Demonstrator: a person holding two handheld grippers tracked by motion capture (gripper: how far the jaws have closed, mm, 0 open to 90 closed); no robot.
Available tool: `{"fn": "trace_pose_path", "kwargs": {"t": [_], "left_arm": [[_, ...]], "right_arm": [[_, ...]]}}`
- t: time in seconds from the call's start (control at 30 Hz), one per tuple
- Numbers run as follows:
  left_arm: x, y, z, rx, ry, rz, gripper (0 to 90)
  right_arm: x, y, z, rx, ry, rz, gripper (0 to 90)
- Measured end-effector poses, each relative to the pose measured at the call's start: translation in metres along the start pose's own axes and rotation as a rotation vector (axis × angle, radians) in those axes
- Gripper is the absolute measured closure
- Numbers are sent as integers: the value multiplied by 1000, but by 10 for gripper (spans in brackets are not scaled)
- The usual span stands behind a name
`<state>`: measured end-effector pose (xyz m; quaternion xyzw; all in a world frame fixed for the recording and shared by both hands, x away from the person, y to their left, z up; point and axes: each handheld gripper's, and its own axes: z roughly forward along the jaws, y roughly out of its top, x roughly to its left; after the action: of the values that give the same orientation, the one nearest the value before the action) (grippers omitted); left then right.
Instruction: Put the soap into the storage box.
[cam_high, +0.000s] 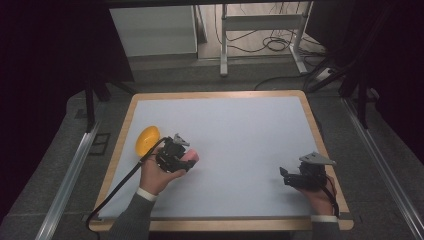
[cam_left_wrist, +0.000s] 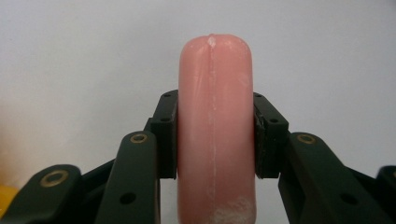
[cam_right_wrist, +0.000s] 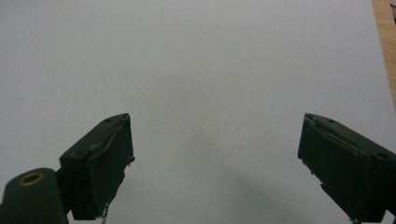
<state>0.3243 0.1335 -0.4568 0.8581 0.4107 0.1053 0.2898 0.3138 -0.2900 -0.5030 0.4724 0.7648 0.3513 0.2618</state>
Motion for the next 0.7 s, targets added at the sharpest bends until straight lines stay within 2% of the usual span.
{"fn": "trace_pose_path", "kwargs": {"t": [0.7], "left_arm": [[15,-2,-6,-11,30,-34,601]], "right_arm": [[-1,-1,1,3,-3,-3,101]]}}
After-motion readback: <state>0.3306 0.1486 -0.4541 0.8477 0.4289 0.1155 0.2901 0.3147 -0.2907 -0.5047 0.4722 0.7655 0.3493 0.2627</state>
